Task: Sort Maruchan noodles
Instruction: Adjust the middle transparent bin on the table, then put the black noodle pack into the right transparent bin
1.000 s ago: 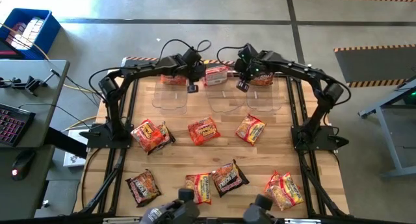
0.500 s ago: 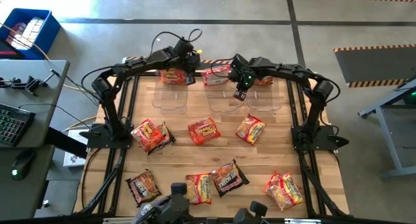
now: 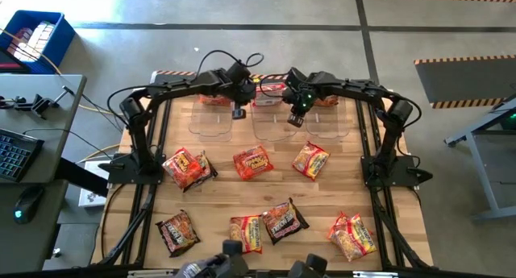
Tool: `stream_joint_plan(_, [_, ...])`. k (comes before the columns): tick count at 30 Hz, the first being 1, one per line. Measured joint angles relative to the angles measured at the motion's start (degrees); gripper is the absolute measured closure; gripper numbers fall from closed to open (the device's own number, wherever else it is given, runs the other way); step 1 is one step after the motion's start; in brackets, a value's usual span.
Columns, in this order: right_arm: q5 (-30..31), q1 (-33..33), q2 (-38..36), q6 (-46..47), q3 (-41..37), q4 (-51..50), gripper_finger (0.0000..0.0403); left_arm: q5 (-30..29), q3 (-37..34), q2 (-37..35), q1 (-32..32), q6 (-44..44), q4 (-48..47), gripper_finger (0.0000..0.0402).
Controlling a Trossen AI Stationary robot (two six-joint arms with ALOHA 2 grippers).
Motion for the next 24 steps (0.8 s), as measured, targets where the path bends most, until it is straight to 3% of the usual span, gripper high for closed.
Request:
stream_joint_plan(6, [-2.63,1.35,0.00,0.01,0.00,0.20,0.0402,-0.30,0.00,0.91,0.91,-1.87,0.77,0.0399])
stream_joint_plan(18, [-1.17,2.54,0.00,0.46,0.00,3.49,0.0402,-3.75,0.00,2.82,2.09,-1.81,6.73,0.0399])
stream_joint_plan(24, [6.32,2.54,-2.04,-0.44,0.00,4.26,0.0402,-1.89,0.04,-1.01,3.59,-4.66,7.05,0.0399])
